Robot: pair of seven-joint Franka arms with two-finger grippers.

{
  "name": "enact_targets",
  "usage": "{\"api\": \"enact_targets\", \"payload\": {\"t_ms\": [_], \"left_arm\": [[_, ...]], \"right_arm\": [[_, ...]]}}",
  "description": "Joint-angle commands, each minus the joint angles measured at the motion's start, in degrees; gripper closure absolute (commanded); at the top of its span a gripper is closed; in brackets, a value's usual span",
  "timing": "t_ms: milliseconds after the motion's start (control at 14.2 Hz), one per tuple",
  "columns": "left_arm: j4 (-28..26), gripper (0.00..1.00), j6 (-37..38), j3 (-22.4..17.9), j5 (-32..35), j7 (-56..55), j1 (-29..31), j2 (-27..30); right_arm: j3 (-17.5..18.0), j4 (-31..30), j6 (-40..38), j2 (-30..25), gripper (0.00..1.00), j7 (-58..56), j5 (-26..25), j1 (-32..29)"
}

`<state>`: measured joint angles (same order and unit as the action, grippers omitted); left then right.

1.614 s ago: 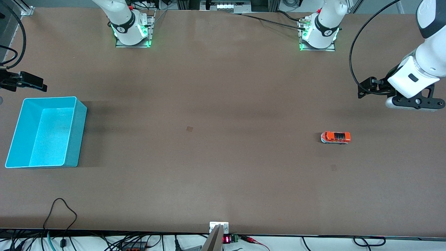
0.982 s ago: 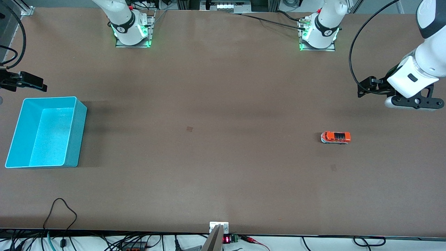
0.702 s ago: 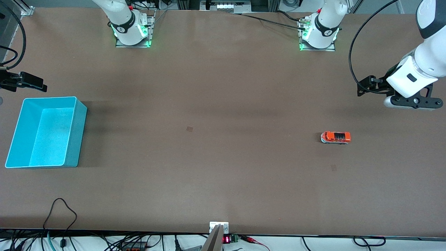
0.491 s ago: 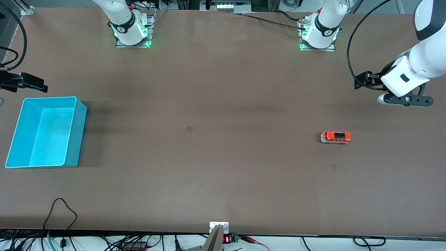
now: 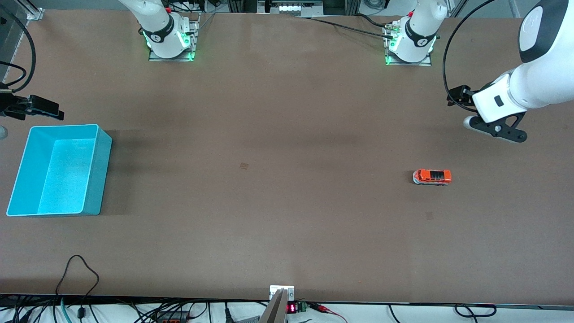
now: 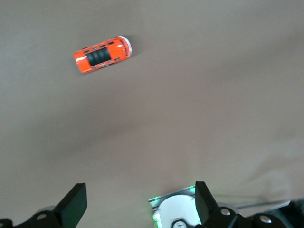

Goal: Wind up bus and store in blue box
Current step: 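Move the left gripper over the orange toy bus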

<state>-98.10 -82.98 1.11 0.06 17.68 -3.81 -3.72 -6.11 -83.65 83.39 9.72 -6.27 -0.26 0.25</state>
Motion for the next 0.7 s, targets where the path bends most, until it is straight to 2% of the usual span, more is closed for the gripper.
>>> {"api": "enact_targets", "payload": {"t_ms": [0, 211, 632], "left_arm": [[-0.51, 0.0, 0.02, -0.15, 0.02, 9.98, 0.56, -1.72], [-2.25, 0.0, -5.76, -0.23, 0.2, 22.37, 0.73, -4.01], [-16.57, 0.0, -30.7, -0.32, 1.17, 41.36, 3.8, -5.24]], "right_arm": [[0.4, 0.94, -0.33, 3.8, 0.0, -0.41, 0.44, -0.61], [0.4, 0.94, -0.77, 4.16, 0.0, -0.32, 0.69, -0.78], [0.4, 0.5, -1.12, 4.34, 0.0, -0.5, 0.26, -0.52]]}}
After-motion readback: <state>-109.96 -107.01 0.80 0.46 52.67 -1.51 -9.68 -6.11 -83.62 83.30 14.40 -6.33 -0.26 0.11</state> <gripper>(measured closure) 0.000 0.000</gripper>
